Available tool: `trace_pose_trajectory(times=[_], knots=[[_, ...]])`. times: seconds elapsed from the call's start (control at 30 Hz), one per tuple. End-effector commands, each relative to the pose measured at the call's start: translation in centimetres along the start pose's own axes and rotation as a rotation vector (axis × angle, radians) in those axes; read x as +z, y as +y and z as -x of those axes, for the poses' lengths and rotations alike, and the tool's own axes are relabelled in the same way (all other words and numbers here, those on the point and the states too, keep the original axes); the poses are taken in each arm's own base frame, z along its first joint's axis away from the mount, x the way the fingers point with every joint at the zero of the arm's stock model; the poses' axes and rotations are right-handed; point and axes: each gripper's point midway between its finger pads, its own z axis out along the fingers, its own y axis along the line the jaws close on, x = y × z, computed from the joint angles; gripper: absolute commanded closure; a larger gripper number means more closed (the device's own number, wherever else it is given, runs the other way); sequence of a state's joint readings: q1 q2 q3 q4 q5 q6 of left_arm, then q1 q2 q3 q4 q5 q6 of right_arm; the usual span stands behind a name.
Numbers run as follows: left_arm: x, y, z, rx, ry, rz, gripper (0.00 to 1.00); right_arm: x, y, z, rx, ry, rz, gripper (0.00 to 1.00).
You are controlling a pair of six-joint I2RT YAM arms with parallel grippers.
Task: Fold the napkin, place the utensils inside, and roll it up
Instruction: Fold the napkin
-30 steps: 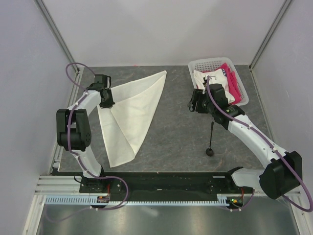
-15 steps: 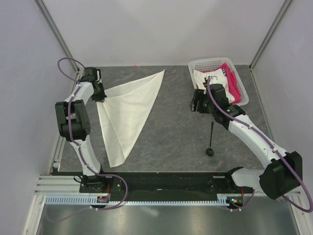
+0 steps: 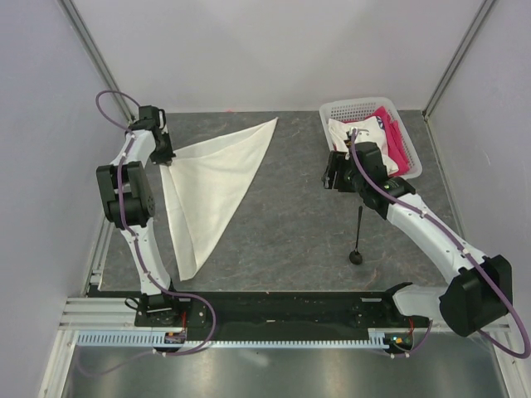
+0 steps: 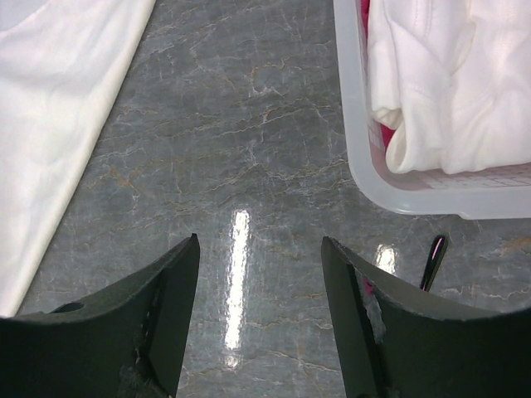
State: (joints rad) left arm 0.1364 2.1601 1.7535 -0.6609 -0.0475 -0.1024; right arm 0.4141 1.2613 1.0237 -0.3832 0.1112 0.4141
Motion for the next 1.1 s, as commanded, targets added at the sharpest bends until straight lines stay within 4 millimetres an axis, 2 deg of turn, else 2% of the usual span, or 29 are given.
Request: trace_pose_trajectory(times=[0.0, 0.23, 0.37, 0.5, 0.6, 0.8, 1.07], knots=[[0.0, 1.0, 2.3, 0.049, -0.04, 0.013, 0.98, -0.1, 0.2, 1.5, 0.002, -0.03, -0.009, 0.31], [-0.1, 1.3, 4.4, 0.043, -0.081, 0.014, 0.98, 0.3, 0.0, 1.4, 0.001, -0.02, -0.018, 0.31], [-1.9, 0.3, 5.9, 0.017, -0.13, -0.041, 0.98, 0.7, 0.0, 1.3, -0.002, -0.011, -0.023, 0.31], [-3.2, 0.4, 7.8, 0.032, -0.181, -0.035, 0.98, 1.0, 0.1, 1.2, 0.003, -0.002, -0.021, 0.31], [-3.0, 1.0, 8.3, 0.027, -0.178, -0.031, 0.98, 1.2, 0.2, 1.1, 0.002, 0.005, -0.018, 0.31], [-0.7, 2.2, 7.1, 0.025, -0.113, -0.014, 0.98, 1.1, 0.0, 1.0, 0.001, 0.005, -0.022, 0.3], [0.8, 3.6, 7.1, 0.008, -0.099, -0.004, 0.98, 1.0, -0.1, 0.6, 0.001, 0.014, -0.026, 0.3]])
